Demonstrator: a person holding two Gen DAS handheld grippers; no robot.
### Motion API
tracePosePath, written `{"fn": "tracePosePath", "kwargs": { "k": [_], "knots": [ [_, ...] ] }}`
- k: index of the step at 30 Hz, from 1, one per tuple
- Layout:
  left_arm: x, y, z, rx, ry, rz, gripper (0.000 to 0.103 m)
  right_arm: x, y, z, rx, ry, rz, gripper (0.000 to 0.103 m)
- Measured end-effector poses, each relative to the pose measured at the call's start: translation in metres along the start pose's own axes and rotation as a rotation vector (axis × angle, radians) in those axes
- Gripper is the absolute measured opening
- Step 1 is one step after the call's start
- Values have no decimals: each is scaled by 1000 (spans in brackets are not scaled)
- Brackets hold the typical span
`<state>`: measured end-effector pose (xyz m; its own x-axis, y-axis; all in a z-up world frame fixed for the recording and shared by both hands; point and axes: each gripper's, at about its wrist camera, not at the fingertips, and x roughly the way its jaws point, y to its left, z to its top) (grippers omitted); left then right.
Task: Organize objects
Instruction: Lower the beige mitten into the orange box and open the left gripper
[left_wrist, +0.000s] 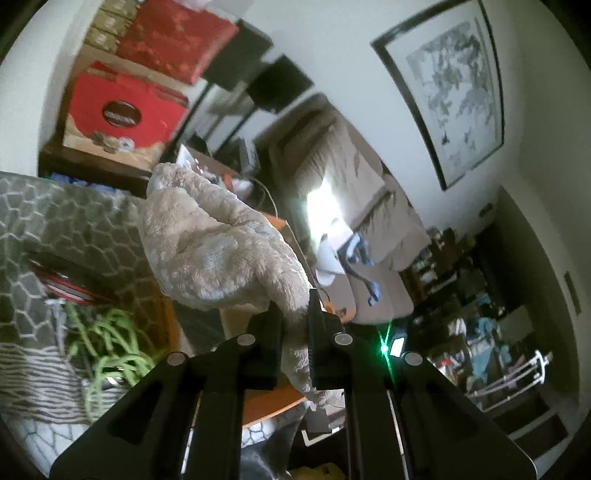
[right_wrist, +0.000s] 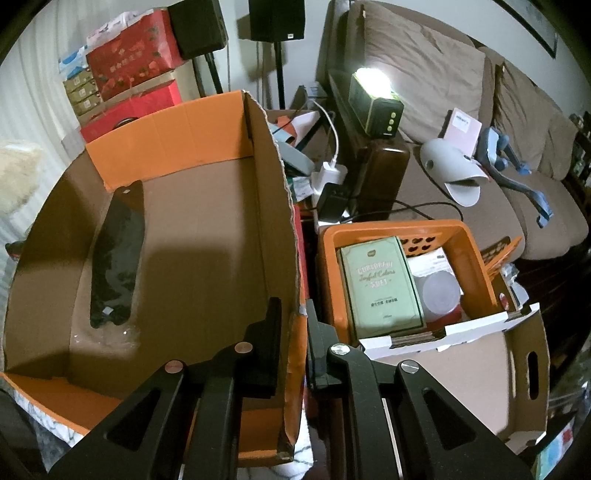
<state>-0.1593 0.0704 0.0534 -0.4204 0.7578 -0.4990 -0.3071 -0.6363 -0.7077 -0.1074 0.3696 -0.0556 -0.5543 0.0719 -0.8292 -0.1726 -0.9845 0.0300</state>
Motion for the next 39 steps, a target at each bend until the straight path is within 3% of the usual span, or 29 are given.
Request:
{"fn": "tracePosePath", "kwargs": {
  "k": [15,27,33,36,38,39],
  "knots": [
    [98,-23,-26,83,166,12,10,-9,-3,0,13,5,34,9],
    [141,-29,-37,142,256,35,10,-14,-4,0,19,6,53,9],
    [160,-23,-50,150,337,105,11,-14,-4,0,19,6,50,9],
    [161,-19,-52,140,358,140,18,-14,-5,0,20,6,51,9],
    [160,-18,-52,136,362,164,34,-14,-4,0,19,6,52,9],
    [157,-19,-52,137,361,174,52,-14,-4,0,19,6,52,9]
  ]
}}
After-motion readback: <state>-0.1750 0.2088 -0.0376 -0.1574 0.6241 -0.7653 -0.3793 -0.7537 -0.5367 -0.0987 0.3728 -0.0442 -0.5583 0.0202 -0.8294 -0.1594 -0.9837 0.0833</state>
